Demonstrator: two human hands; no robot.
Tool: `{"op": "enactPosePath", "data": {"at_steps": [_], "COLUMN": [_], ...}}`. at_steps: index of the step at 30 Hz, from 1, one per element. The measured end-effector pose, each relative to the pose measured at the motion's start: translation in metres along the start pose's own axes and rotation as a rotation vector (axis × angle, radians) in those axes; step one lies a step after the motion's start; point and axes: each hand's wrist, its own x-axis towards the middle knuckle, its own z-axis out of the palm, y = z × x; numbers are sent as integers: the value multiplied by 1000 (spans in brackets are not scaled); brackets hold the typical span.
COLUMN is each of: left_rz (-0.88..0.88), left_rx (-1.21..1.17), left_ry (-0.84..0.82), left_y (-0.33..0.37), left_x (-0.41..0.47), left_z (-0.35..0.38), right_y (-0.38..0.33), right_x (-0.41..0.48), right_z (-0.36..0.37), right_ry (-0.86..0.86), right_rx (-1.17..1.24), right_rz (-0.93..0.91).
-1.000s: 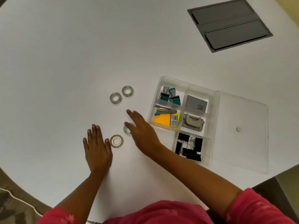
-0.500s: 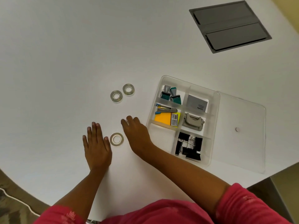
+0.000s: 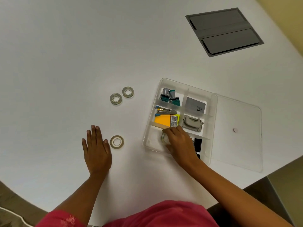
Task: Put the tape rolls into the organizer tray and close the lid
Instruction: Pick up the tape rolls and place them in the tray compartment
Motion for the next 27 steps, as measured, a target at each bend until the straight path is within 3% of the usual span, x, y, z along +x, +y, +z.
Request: {"op": "enactPosePath", "data": {"at_steps": [4, 10, 14, 18, 22, 27], "left_rz": [3, 3, 7, 13, 18, 18], "left_rx": [-8, -13, -22, -12, -2, 13], "left_ry": [8, 8, 18, 25, 23, 25], "left_y": [0, -1, -1, -2, -2, -3], "left_x": [0, 0, 0, 0, 0, 0], "left_z": [0, 0, 0, 0, 0, 2], "right_y": [2, -7, -13, -35, -77, -116], "right_x": [11, 16, 13, 14, 19, 37], "right_z": [14, 20, 18, 6, 5, 37], "right_ry": [-61, -115, -97, 45, 150, -18], "right_rx": [-135, -325, -297, -198, 10, 53], "right_rz": [-67, 18, 48, 39, -207, -473]}}
